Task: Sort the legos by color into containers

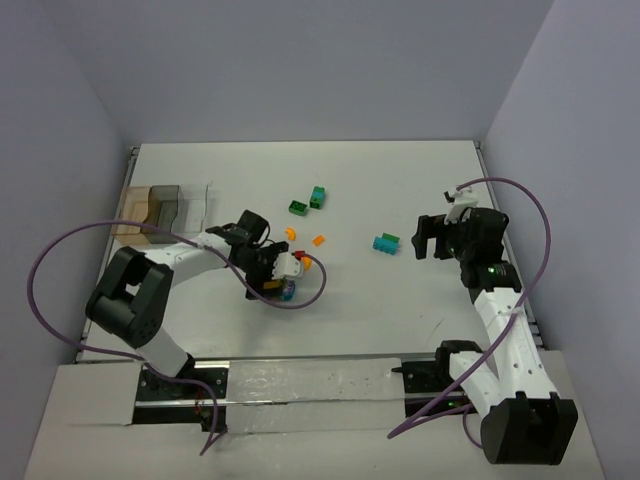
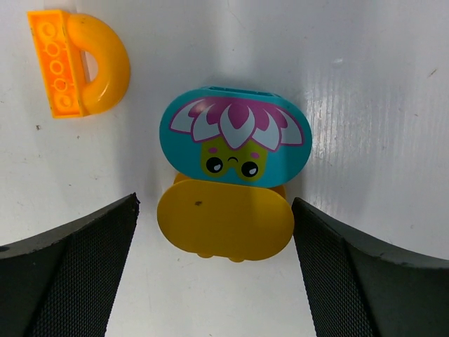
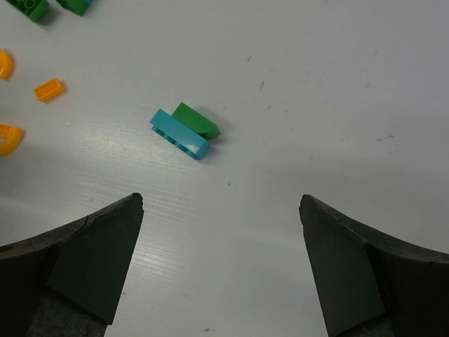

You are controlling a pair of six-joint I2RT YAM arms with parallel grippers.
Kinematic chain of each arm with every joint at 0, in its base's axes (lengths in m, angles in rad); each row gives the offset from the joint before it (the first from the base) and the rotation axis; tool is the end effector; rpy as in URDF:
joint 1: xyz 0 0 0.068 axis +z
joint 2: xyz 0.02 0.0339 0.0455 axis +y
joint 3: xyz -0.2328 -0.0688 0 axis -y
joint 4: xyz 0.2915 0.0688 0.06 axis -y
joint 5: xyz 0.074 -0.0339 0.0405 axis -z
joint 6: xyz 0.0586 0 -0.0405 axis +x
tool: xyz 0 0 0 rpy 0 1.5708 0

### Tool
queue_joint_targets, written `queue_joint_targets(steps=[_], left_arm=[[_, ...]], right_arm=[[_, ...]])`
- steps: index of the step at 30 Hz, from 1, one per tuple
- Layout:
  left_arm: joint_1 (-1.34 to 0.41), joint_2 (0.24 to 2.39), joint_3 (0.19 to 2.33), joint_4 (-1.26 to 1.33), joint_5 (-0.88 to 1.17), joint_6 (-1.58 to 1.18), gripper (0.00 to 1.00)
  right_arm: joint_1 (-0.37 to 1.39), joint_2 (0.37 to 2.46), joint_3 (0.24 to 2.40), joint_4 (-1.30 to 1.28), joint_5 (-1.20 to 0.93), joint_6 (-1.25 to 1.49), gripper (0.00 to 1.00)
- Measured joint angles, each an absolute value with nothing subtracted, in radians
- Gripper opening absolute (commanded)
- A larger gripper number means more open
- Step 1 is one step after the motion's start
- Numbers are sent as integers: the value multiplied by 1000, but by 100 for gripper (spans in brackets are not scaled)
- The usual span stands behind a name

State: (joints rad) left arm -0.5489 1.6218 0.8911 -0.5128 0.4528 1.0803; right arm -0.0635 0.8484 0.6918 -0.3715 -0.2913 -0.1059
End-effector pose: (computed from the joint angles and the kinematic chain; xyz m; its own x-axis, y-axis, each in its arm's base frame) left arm 0.2679 -0.1939 0.0762 0.1392 0.8447 -0.5169 0.9901 -0.1090 0.0884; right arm 0.2763 -0.0007 0.2364 -0.4803 -0.0709 -0.8742 -0.2389 0.9696 0.0526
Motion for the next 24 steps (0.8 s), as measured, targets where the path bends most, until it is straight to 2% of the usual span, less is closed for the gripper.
queue_joint_targets(steps=[3,13,16,19,20,24], left_arm=[[-552,1622,890,-510,451,1082,78],[-558,1618,877,-499,448,1084,50],[-559,1610,875,-499,436,1081,35],[-561,1597,875,-504,419,1061,7],[-561,1592,877,-508,412,1043,1],[-561,1577,912,-526,387,949,0]], right_arm=[[-64,857,692,-372,-298,-106,100],[-64,873,694,-381,-315,-103,100],[-64,893,708,-393,-339,-97,100],[-59,944,752,-424,-368,-81,100],[-56,966,771,-437,-378,-72,100],[-37,1040,847,-471,-411,-15,100]])
